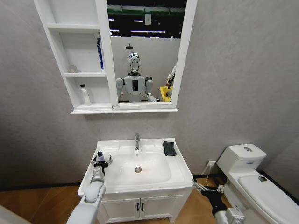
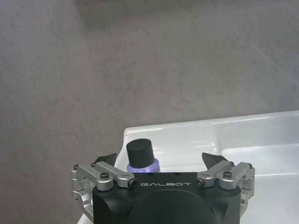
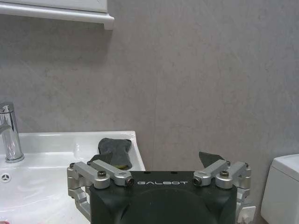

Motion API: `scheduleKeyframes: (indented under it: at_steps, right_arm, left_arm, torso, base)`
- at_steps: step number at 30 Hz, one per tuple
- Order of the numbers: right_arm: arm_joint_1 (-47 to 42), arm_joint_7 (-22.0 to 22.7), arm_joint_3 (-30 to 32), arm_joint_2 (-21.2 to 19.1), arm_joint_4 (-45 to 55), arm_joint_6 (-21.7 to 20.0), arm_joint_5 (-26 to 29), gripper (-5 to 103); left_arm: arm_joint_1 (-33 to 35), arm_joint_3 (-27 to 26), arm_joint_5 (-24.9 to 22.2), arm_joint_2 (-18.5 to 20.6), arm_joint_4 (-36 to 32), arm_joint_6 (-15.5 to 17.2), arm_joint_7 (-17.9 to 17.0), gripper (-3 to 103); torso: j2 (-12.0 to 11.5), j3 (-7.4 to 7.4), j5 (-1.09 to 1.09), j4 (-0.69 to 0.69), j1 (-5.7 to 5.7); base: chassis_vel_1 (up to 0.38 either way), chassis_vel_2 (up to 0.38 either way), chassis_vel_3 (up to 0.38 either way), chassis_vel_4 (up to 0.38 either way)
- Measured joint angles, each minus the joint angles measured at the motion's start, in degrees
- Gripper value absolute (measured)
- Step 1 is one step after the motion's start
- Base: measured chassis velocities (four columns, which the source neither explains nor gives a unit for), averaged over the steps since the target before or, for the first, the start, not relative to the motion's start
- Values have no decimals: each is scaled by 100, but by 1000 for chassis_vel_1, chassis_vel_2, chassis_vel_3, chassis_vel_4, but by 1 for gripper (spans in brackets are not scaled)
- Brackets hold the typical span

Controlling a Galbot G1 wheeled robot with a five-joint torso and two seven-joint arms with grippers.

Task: Move facial cleanser and shampoo from washbasin to cabinet, then wipe washbasin with towel.

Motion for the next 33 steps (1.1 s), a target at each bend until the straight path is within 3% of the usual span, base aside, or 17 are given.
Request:
scheduleKeyframes:
  at_steps: [21, 31, 33]
  right_arm:
    - [25, -40, -61, 40, -172, 84, -48, 100]
    - [-15, -42, -20, 25, -178, 107, -55, 100]
    - [-2, -43, -14, 12, -179, 106, -55, 100]
  left_arm:
    - [-802, -35, -208, -175, 1199, 311, -274, 100]
    - [-1075, -35, -505, -264, 1851, -343, -75, 100]
    - [-1131, -33, -525, -301, 2009, -664, -61, 100]
  torso:
    - [0, 0, 0, 1, 0]
    - [0, 0, 0, 0, 0]
    - [0, 0, -1, 0, 0]
  base:
    - [0, 0, 0, 0]
    - [0, 0, 0, 0]
    - [0, 0, 0, 0]
